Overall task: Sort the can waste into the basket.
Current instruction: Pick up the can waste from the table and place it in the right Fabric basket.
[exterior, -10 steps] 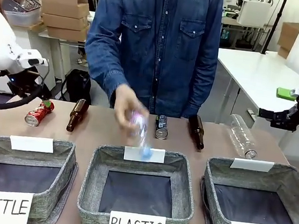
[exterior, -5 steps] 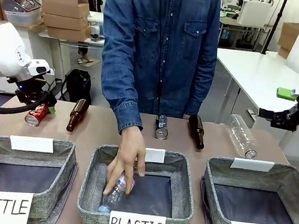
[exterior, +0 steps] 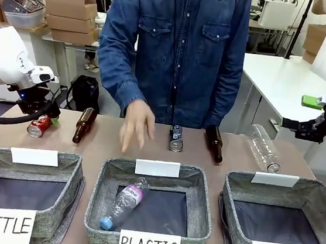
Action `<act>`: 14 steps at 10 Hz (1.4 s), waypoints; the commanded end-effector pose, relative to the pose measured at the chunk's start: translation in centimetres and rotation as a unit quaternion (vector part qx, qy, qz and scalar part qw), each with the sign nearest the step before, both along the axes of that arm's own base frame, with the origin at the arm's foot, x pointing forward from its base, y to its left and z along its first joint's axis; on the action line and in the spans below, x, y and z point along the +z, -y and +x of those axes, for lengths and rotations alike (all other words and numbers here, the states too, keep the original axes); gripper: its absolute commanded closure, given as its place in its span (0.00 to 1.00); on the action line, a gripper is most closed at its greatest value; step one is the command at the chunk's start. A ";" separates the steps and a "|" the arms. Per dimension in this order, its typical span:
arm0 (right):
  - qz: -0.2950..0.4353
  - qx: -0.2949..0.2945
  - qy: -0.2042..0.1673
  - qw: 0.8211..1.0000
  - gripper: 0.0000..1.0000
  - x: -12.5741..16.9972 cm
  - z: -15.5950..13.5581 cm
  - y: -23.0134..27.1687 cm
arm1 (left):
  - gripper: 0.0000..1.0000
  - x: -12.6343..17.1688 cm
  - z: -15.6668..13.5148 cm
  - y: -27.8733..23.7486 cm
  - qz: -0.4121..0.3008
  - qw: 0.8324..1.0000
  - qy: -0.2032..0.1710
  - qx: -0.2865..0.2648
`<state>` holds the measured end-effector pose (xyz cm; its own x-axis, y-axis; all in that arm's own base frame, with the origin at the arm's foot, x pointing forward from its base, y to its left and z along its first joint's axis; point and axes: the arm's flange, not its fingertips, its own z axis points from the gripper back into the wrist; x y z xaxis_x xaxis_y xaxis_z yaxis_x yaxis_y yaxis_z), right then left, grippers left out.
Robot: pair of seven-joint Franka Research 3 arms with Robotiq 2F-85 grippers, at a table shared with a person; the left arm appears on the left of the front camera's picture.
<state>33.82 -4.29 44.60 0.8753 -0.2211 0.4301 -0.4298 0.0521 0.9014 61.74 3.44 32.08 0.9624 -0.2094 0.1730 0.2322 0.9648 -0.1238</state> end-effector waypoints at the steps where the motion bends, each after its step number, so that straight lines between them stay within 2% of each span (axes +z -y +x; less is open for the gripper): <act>1: 0.008 -0.003 0.011 1.000 0.00 0.3 0.3 -0.1 | 1.00 0.3 0.7 -0.2 0.011 1.000 -0.008 0.005; 3: 0.008 -0.003 0.011 1.000 0.00 0.3 0.3 -0.1 | 1.00 -0.1 0.5 0.0 0.016 1.000 -0.010 0.006; 4: 0.008 -0.003 0.011 1.000 0.00 0.3 0.3 -0.1 | 0.86 -0.1 0.4 0.1 0.015 1.000 -0.012 0.006; 5: 0.008 -0.003 0.011 1.000 0.00 0.3 0.3 -0.1 | 0.96 -0.2 0.4 0.1 0.016 1.000 -0.012 0.007; 6: 0.008 -0.003 0.011 1.000 0.00 0.3 0.3 -0.1 | 1.00 -0.1 0.3 0.1 0.019 1.000 -0.010 0.009; 9: 0.008 -0.003 0.011 1.000 0.00 0.3 0.3 -0.1 | 1.00 0.2 -0.2 0.0 0.029 1.000 -0.003 0.012; 10: 0.008 -0.003 0.011 1.000 0.00 0.3 0.3 -0.1 | 1.00 1.3 -0.9 -0.1 0.030 1.000 0.000 0.006; 11: 0.008 -0.003 0.011 1.000 0.00 0.3 0.3 -0.1 | 1.00 4.6 -3.3 -0.2 0.025 0.999 0.023 -0.025; 12: 0.008 -0.003 0.011 1.000 0.00 0.3 0.3 -0.1 | 1.00 8.8 -7.2 -0.1 0.009 0.994 0.045 -0.097; 13: 0.008 -0.003 0.011 1.000 0.00 0.3 0.3 -0.1 | 1.00 12.4 -11.2 0.4 0.012 0.986 0.080 -0.147; 14: 0.008 -0.003 0.011 1.000 0.00 0.3 0.3 -0.1 | 1.00 15.5 -16.0 1.3 0.000 0.967 0.103 -0.233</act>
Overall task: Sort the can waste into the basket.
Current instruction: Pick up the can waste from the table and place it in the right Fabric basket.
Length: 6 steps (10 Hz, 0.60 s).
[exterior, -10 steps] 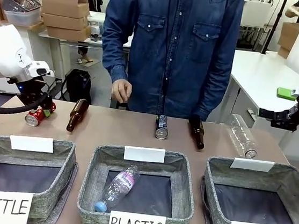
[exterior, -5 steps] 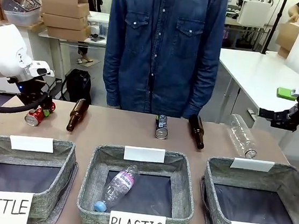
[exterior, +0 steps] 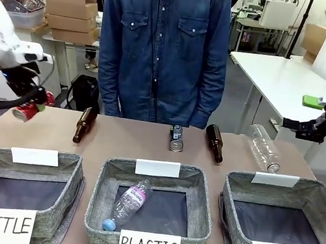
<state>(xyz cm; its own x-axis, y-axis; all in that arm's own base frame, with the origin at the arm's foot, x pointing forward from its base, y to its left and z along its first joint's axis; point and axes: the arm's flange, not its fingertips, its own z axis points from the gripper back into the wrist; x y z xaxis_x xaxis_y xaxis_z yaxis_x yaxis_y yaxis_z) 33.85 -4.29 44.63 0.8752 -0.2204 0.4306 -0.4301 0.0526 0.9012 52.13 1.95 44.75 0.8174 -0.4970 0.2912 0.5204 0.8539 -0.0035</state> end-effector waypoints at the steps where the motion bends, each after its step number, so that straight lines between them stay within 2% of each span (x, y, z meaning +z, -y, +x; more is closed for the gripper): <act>1: 0.009 -0.003 0.011 1.000 0.00 0.3 0.3 -0.1 | 1.00 4.6 -10.8 0.7 -0.038 0.979 0.009 -0.201; 2: 0.009 -0.003 0.011 1.000 0.00 0.3 0.3 -0.1 | 1.00 5.5 -15.0 1.4 -0.057 0.938 -0.016 -0.341; 4: 0.009 -0.003 0.011 1.000 0.00 0.3 0.3 -0.1 | 1.00 5.8 -20.9 2.1 -0.061 0.892 0.037 -0.445; 5: 0.009 -0.003 0.011 1.000 0.00 0.3 0.3 -0.1 | 1.00 5.5 -21.8 2.2 -0.061 0.888 0.063 -0.452; 6: 0.009 -0.003 0.011 1.000 0.00 0.3 0.3 -0.1 | 1.00 5.2 -21.0 2.1 -0.075 0.900 0.075 -0.422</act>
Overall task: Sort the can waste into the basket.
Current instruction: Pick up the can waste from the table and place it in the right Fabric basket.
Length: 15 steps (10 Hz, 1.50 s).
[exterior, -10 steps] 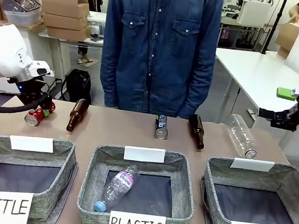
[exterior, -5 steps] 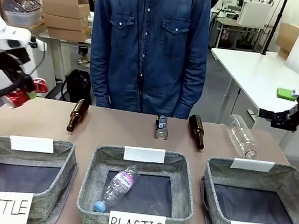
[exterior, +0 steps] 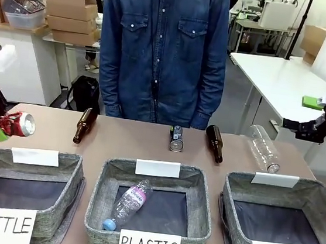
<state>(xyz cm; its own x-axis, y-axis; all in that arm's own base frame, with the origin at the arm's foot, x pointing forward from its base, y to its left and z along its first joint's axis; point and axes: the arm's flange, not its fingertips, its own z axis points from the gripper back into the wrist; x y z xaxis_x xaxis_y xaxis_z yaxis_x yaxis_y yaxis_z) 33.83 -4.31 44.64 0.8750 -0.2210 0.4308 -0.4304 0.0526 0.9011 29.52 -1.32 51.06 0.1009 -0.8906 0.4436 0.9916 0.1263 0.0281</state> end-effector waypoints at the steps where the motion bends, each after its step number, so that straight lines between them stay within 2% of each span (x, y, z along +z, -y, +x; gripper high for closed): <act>1: 0.008 -0.003 0.011 1.000 0.00 0.2 0.3 -0.2 | 1.00 -0.4 0.7 0.5 0.011 0.999 -0.018 0.025; 5: 0.008 -0.003 0.011 1.000 0.00 0.2 0.3 -0.2 | 1.00 -0.4 0.7 0.5 0.011 0.999 -0.018 0.025; 6: 0.008 -0.003 0.011 1.000 0.00 0.2 0.3 -0.2 | 0.59 -0.7 0.5 0.3 0.008 1.000 -0.017 0.014; 7: 0.000 0.000 0.000 1.000 0.00 0.0 0.0 0.0 | 0.59 0.0 0.9 3.9 -0.087 0.996 0.021 -0.029; 8: -0.028 0.017 -0.008 0.999 0.00 2.1 -0.2 0.6 | 0.59 1.6 1.3 10.7 -0.161 0.982 0.028 -0.094; 9: -0.068 0.035 -0.014 0.997 0.00 3.2 -1.1 1.2 | 0.59 3.0 1.2 18.4 -0.159 0.971 0.041 -0.176; 10: -0.136 0.023 0.003 0.990 0.00 3.4 -2.4 4.0 | 0.59 4.3 -0.1 26.7 -0.180 0.931 0.060 -0.312; 11: -0.200 0.019 0.041 0.979 0.00 3.0 -4.0 8.0 | 0.59 4.9 -2.1 32.3 -0.127 0.921 0.068 -0.362; 12: -0.243 0.018 0.054 0.968 0.00 2.1 -6.3 12.2 | 0.59 4.8 -4.0 37.1 -0.116 0.895 0.049 -0.427; 13: -0.240 -0.003 0.052 0.969 0.00 1.4 -8.5 15.8 | 0.59 4.2 -5.3 41.4 -0.087 0.882 0.057 -0.459; 14: -0.220 -0.040 0.063 0.973 0.00 0.7 -10.8 18.6 | 0.59 3.6 -5.7 46.6 -0.048 0.873 0.082 -0.478; 15: -0.195 -0.055 0.088 0.975 0.00 0.0 -12.4 20.0 | 0.59 3.2 -5.5 51.2 -0.019 0.867 0.105 -0.487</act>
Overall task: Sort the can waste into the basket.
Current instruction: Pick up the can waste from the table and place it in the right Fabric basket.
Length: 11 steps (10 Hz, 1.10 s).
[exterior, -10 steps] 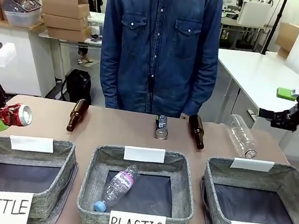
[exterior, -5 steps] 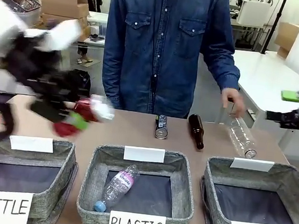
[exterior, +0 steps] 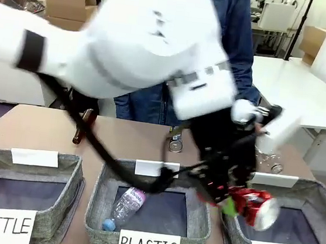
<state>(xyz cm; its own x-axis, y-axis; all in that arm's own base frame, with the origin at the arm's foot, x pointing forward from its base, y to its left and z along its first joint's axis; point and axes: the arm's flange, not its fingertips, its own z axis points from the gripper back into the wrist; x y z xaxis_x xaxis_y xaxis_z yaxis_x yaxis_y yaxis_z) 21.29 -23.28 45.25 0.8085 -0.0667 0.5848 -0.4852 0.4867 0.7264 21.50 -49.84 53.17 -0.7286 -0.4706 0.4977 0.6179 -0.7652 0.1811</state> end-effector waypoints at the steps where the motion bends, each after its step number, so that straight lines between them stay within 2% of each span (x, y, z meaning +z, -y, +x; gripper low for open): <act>1: 0.073 0.002 0.072 0.995 0.00 -1.6 -0.9 1.8 | 0.59 1.1 2.7 7.1 0.015 0.998 0.067 -0.016; 2: 0.000 0.000 0.000 1.000 0.00 0.0 0.0 0.0 | 0.59 0.8 2.3 11.0 0.021 0.996 0.081 -0.021; 3: 0.000 0.000 0.000 1.000 0.00 0.0 0.0 0.0 | 0.59 -0.4 2.0 14.4 0.053 0.993 0.098 -0.032; 4: 0.000 0.000 0.000 1.000 0.00 0.0 0.0 0.0 | 0.59 -1.5 2.4 16.3 0.073 0.992 0.096 -0.031; 5: 0.000 0.000 0.000 1.000 0.00 0.0 0.0 0.0 | 0.59 -2.3 3.1 17.6 0.083 0.989 0.120 0.004; 7: 0.000 0.000 0.000 1.000 0.00 0.0 0.0 0.0 | 0.59 -3.3 4.4 18.6 0.093 0.984 0.140 0.061; 8: 0.000 0.000 0.000 1.000 0.00 0.0 0.0 0.0 | 0.59 -3.8 4.4 18.9 0.098 0.985 0.131 0.056; 11: 0.000 0.000 0.000 1.000 0.00 0.0 0.0 0.0 | 0.59 -4.4 4.2 19.2 0.109 0.983 0.140 0.050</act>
